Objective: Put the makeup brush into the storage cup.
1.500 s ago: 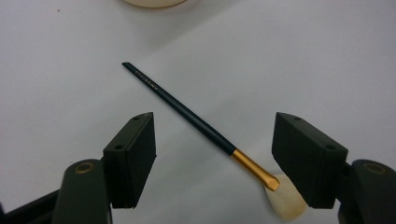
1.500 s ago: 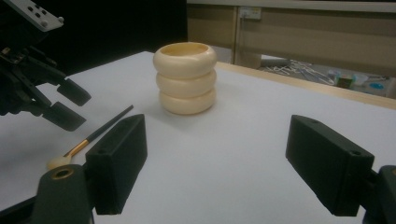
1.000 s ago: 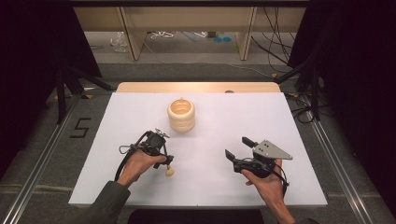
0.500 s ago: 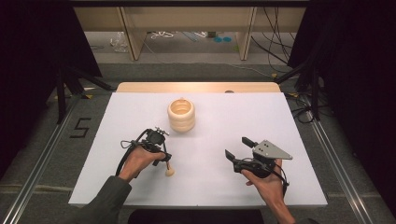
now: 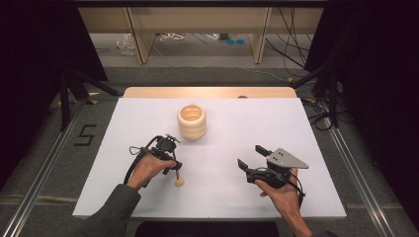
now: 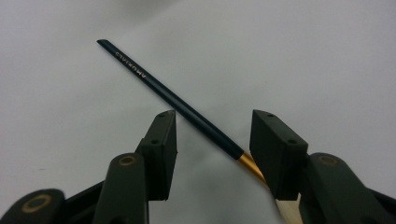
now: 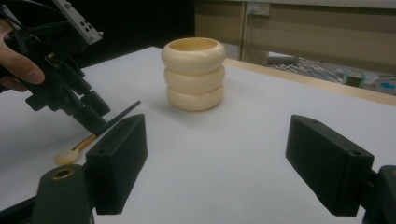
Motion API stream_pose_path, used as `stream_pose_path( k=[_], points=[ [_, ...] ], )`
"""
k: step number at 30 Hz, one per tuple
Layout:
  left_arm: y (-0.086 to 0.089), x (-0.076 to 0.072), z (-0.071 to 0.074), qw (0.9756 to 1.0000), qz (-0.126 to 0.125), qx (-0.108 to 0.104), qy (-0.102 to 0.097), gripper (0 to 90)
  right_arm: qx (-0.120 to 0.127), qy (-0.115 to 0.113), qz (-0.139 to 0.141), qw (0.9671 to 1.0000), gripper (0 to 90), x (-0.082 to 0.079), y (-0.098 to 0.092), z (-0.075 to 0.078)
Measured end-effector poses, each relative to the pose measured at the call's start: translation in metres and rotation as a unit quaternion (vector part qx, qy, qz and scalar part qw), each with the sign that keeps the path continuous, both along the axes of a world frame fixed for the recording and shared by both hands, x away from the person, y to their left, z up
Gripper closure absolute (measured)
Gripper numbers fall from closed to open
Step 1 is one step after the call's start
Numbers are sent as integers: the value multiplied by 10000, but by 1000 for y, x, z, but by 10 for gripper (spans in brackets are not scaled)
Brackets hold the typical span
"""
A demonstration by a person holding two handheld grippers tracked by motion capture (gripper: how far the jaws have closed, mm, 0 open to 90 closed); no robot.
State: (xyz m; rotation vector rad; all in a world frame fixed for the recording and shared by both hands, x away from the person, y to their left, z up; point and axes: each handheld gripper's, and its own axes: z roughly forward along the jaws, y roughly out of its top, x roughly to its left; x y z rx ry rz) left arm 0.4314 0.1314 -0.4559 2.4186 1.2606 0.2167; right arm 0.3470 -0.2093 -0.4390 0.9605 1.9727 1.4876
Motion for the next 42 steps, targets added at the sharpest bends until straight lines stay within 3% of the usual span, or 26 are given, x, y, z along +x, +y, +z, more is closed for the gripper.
stream_pose_path(
  k=[17,19,27,28,29,37,39,42],
  points=[
    [-2,3,-2,9999,20,53,114,547,13,-11,64,10000,217,0,1,-1],
    [-2,3,-2,9999,-9,91,129,554,-38,-138,52,9999,217,2,0,-1],
    [-3,5,-5,9998,19,94,160,571,-36,-139,65,9999,219,2,0,-1],
    [-6,3,-6,9995,234,-12,211,575,-51,-90,44,9999,219,1,0,0],
    [-3,6,-6,9997,-3,127,194,579,-44,-63,31,10000,219,1,1,0],
    [-4,6,-9,9995,-36,225,229,670,-71,-151,26,9999,219,1,0,0],
    [-3,7,-8,9993,-97,275,231,701,-80,-54,60,9999,219,0,0,0],
    [-5,8,-7,9982,-270,468,273,726,-45,-27,78,10000,219,0,1,0]
  ],
)
